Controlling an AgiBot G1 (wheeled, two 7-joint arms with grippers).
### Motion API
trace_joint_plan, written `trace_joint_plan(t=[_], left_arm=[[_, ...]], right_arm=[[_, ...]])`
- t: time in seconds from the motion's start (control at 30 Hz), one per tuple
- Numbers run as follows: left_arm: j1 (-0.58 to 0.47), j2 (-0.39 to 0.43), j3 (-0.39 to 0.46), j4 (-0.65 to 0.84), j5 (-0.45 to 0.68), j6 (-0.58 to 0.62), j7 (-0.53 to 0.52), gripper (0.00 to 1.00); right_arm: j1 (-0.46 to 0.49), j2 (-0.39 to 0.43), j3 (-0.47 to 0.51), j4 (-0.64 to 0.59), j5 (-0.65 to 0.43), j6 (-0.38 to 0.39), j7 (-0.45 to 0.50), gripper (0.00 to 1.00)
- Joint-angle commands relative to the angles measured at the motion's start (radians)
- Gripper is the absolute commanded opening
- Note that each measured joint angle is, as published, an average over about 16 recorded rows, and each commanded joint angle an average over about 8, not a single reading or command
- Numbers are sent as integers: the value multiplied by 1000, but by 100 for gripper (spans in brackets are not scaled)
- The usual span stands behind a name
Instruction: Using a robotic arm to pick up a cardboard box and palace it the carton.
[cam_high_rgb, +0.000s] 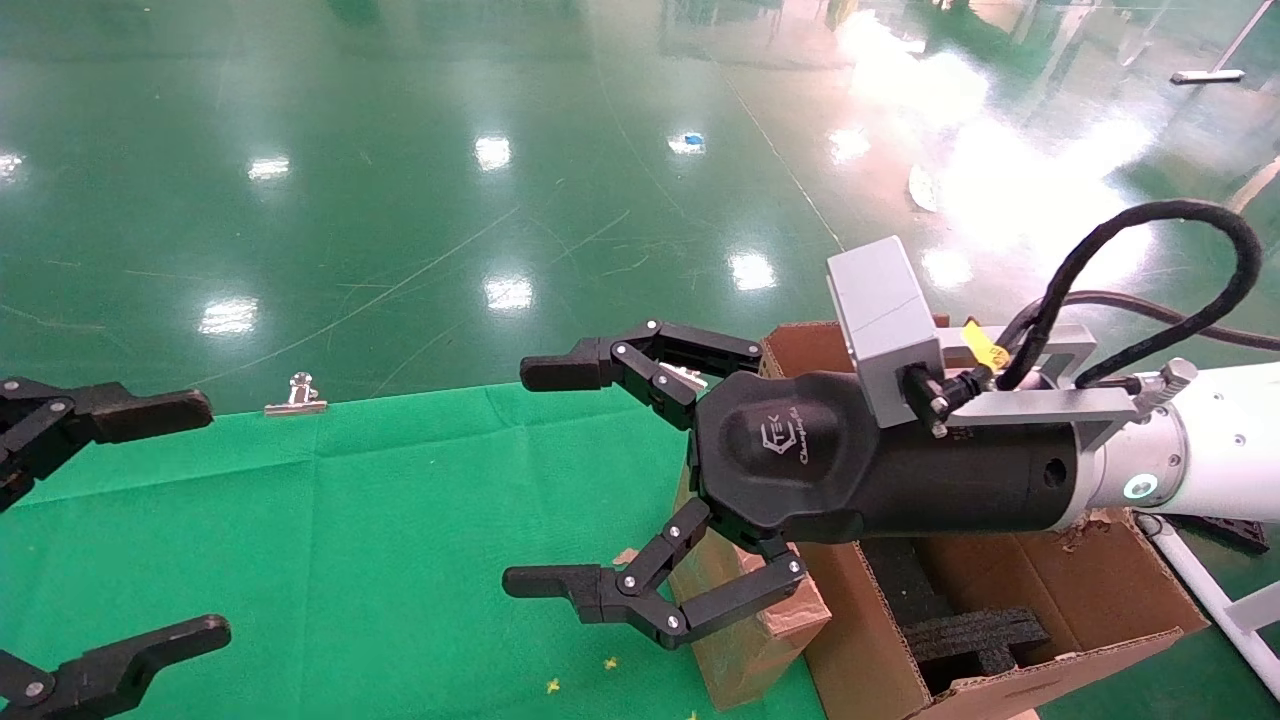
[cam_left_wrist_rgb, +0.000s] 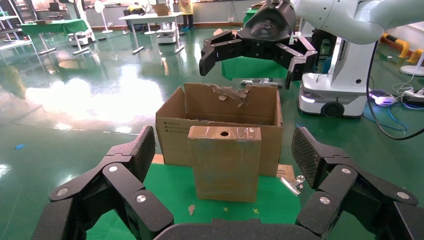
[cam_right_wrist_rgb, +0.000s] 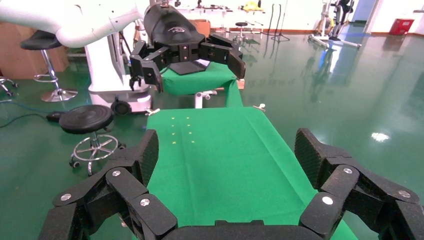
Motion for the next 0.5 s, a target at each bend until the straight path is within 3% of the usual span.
trace_joint_plan(t=[0.03,0.27,0.5], left_arm=[[0,0,0,0,0,0,0,100],[0,0,1,1,0,0,0,100],[-1,0,1,1,-1,0,1,100]], right_arm=[[-2,1,-2,5,-3,1,2,100],[78,-17,-104,45,-206,-28,20,100],[246,-76,-303,54,-503,-71,48,100]])
